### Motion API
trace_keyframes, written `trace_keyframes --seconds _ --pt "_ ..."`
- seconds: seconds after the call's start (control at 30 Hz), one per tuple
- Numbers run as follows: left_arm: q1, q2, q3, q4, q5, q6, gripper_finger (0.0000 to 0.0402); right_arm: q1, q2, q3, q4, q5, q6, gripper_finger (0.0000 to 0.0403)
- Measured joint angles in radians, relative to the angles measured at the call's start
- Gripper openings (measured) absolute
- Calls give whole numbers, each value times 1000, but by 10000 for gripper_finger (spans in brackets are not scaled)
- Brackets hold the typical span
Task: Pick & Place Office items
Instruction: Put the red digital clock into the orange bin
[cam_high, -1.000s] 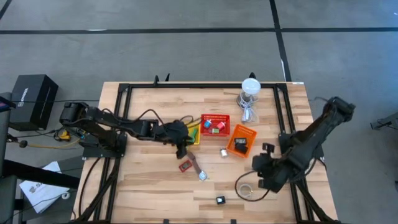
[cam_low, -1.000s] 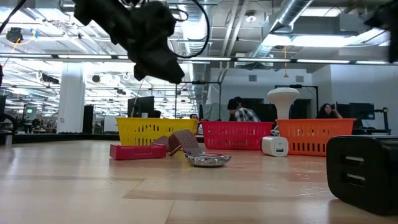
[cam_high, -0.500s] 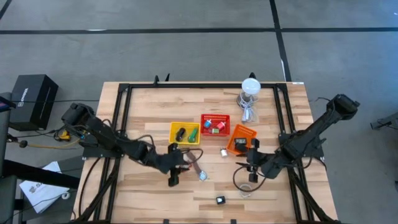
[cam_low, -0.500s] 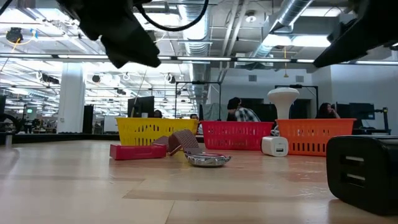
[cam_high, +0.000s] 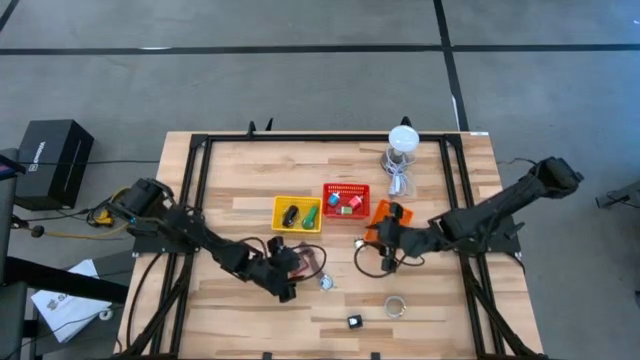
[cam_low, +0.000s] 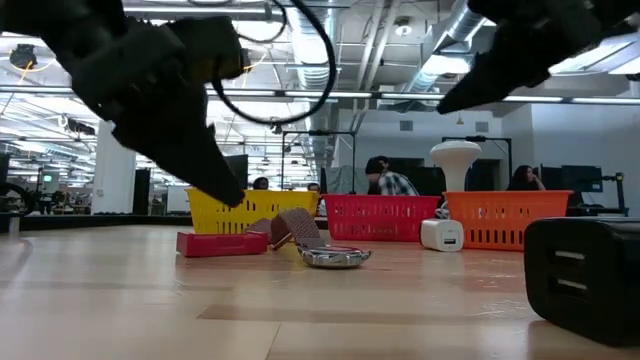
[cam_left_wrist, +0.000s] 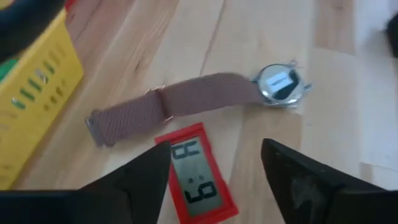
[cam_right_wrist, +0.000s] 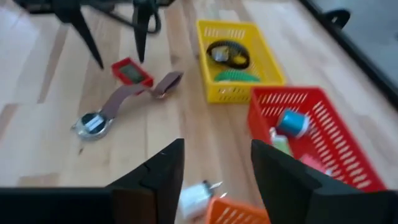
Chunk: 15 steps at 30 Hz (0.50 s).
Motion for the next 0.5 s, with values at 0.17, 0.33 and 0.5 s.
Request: trace_keyframes --seconds 0.17,0.33,0.5 --pt "-5 57 0 -3 2 -20 270 -20 0 0 20 0 -27 213" --pt "4 85 -1 -13 -7 -21 274 -17 0 0 17 -19 -27 230" --pt "8 82 0 -8 -9 -21 273 -18 0 0 16 -19 -27 228"
